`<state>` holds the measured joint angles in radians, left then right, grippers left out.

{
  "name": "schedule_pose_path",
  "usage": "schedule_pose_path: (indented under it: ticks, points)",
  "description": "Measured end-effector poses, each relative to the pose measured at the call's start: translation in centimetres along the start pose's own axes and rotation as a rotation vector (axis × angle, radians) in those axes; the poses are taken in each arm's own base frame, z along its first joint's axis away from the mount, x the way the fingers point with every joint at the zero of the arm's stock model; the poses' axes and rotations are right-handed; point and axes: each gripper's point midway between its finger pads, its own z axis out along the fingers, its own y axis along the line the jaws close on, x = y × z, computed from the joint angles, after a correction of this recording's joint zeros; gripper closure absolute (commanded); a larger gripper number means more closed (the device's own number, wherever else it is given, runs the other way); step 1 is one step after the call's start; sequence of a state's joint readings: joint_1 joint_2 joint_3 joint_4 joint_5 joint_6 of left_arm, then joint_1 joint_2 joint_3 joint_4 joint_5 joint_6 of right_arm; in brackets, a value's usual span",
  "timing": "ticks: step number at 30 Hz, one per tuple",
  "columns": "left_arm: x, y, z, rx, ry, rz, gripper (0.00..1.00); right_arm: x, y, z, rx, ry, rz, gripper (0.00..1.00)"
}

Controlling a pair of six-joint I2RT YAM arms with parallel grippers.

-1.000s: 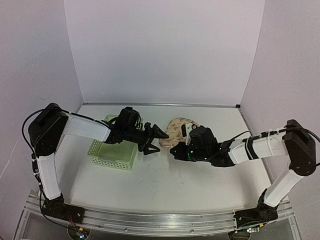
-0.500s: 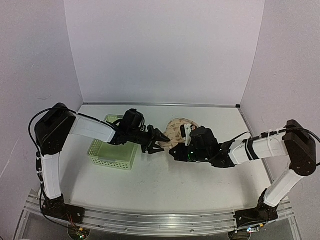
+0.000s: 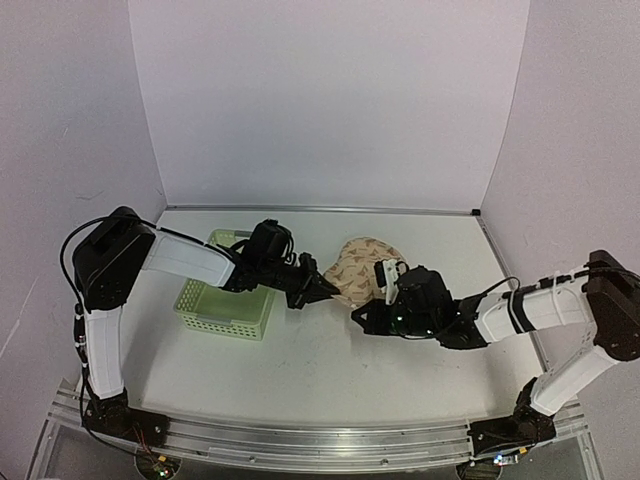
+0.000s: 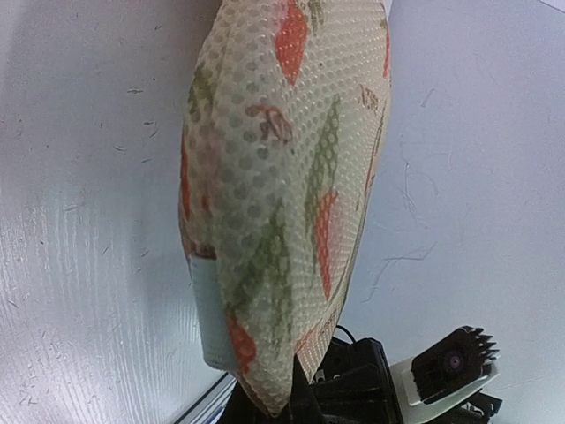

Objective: Unzip the laundry bag and remove the bra
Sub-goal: Hold the laundry bag at the center of the board, then unzip the zipper of the laundry bag.

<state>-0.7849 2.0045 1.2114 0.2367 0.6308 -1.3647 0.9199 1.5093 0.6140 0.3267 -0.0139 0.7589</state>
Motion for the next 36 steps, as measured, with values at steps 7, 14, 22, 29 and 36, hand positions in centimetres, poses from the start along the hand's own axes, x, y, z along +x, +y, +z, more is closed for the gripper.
schedule_pose_path:
  ticks: [7,14,22,29,36]
  points:
    - [0.2,-1.0,0.3,0.020,0.026,0.027,1.00,0.6,-2.6,-2.3,0.081,-0.042,-0.014,1.00]
    - [0.8,-1.0,0.2,0.029,0.064,0.069,1.00,0.8,-5.5,-4.2,0.168,-0.073,-0.040,1.00]
    - [0.9,-1.0,-0.3,0.041,0.102,0.119,1.00,1.9,-7.2,-5.1,0.202,-0.057,-0.056,1.00]
    - [-0.5,-1.0,-0.6,-0.010,0.109,0.157,1.00,3.2,-5.3,-4.8,0.132,-0.040,-0.057,1.00]
    - [-2.7,-2.7,0.1,-0.041,0.114,0.235,0.94,4.0,-3.1,-3.3,0.097,-0.022,-0.051,1.00]
